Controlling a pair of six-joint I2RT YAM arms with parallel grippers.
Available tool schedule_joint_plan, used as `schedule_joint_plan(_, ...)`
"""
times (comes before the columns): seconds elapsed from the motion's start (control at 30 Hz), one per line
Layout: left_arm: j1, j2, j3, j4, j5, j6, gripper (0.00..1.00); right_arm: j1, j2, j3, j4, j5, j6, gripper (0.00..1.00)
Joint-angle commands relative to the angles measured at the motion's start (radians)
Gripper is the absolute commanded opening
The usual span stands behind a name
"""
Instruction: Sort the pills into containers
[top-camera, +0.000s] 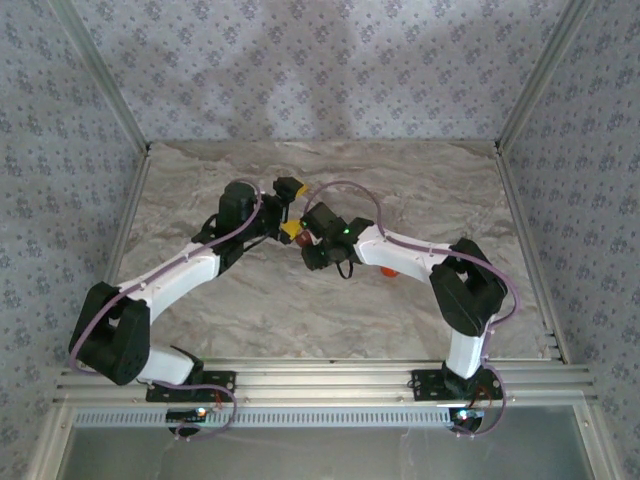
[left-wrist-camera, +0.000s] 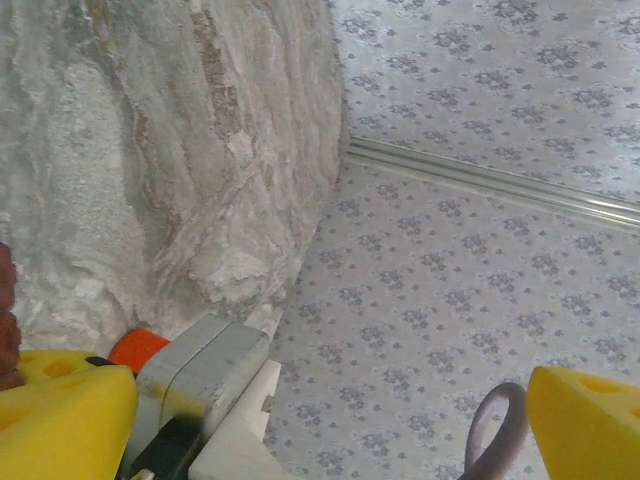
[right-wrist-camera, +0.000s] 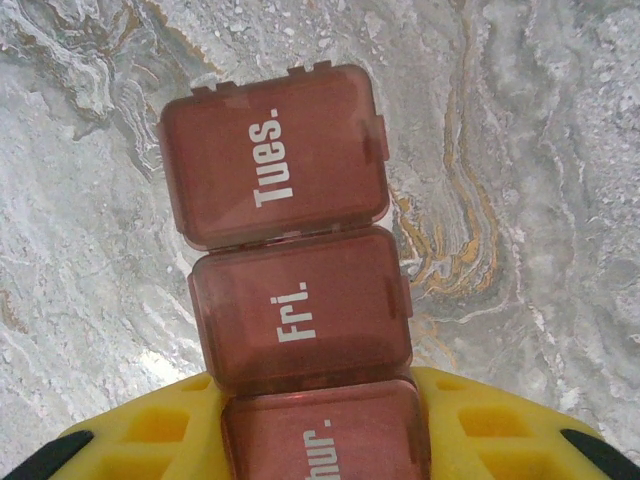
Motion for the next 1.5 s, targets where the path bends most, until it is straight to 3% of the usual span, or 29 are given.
schedule_joint_plan(0.0, 0.020, -0.042, 0.015, -0.096, -0.036, 0.066, 0.99, -0.012, 0.007, -0.021, 0.008, -0.020, 0.032, 0.36)
schedule_joint_plan(0.23, 0.043, -0.074, -0.007, -0.254, -0.077, 0.195, 0.99, -0.048, -0.028, -0.062, 0.059, -0.080, 0.051, 0.36)
schedule_joint_plan(0.47, 0.085, -0.080, -0.030, -0.361, -0.105, 0.287, 1.00, -0.066, 0.005, -0.055, 0.019, -0.041, 0.164, 0.37)
schedule_joint_plan(0.7, 0.104, -0.070, -0.050, -0.372, -0.102, 0.319, 1.00, -0.037, 0.072, -0.022, -0.001, -0.005, 0.319, 0.38)
schedule_joint_plan(0.93, 0.118, -0.073, -0.047, -0.398, -0.100, 0.342, 1.00, -0.013, 0.124, -0.005, -0.029, -0.001, 0.324, 0.42)
schedule_joint_plan(1.3, 0.123, -0.036, -0.007, -0.402, -0.086, 0.360, 1.00, -0.008, 0.108, -0.009, -0.020, -0.061, 0.349, 0.74)
schedule_joint_plan(1.47, 0.125, -0.026, 0.031, -0.438, -0.094, 0.403, 1.00, 0.002, 0.073, -0.025, 0.030, -0.160, 0.355, 0.75)
